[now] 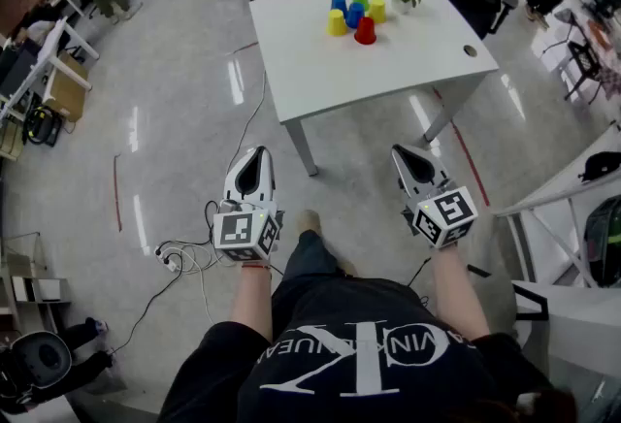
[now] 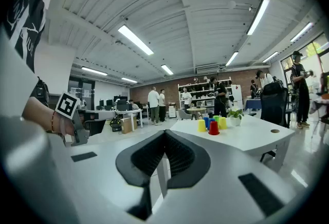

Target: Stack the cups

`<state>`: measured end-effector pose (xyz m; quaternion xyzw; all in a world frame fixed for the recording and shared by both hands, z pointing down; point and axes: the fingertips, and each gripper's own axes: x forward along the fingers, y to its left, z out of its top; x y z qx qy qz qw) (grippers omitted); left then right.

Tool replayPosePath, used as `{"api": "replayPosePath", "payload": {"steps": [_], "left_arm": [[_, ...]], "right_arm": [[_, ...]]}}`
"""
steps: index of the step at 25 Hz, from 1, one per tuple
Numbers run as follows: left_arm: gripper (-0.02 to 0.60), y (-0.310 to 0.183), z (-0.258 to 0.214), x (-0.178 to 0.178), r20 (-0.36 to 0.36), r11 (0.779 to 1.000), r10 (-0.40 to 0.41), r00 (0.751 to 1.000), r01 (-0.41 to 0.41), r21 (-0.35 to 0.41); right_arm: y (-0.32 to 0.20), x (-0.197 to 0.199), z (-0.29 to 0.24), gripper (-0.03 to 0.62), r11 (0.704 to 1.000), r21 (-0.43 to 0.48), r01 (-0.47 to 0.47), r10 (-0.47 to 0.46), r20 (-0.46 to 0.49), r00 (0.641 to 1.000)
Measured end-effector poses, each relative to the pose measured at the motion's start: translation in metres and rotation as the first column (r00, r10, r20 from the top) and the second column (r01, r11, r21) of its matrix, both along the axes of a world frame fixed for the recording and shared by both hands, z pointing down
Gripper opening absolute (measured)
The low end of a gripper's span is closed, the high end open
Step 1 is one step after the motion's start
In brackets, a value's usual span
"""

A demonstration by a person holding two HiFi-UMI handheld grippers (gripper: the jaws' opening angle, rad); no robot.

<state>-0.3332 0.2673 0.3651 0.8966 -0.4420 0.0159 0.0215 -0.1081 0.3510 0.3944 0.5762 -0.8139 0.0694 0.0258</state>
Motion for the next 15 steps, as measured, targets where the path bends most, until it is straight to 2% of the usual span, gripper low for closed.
{"api": "replayPosePath", "payload": {"steps": [11,15], "left_arm": [[0.005,0.026,0.000,-0.010,0.010,1.000,-0.006,1.000,0.007,-0.008],[0.005,0.024,-0.004,-0.013,-0.002,1.000,-0.014,1.000,0.014,-0.002]], "right_arm": [[0.019,-0.010,-0.007,0.009,0.999,0.044,0.006,-0.007,0.025,1.000],[0.020,-0.006,-0.013,0.011,0.998,0.047,-0.029,0.027,0.038,0.999]]}}
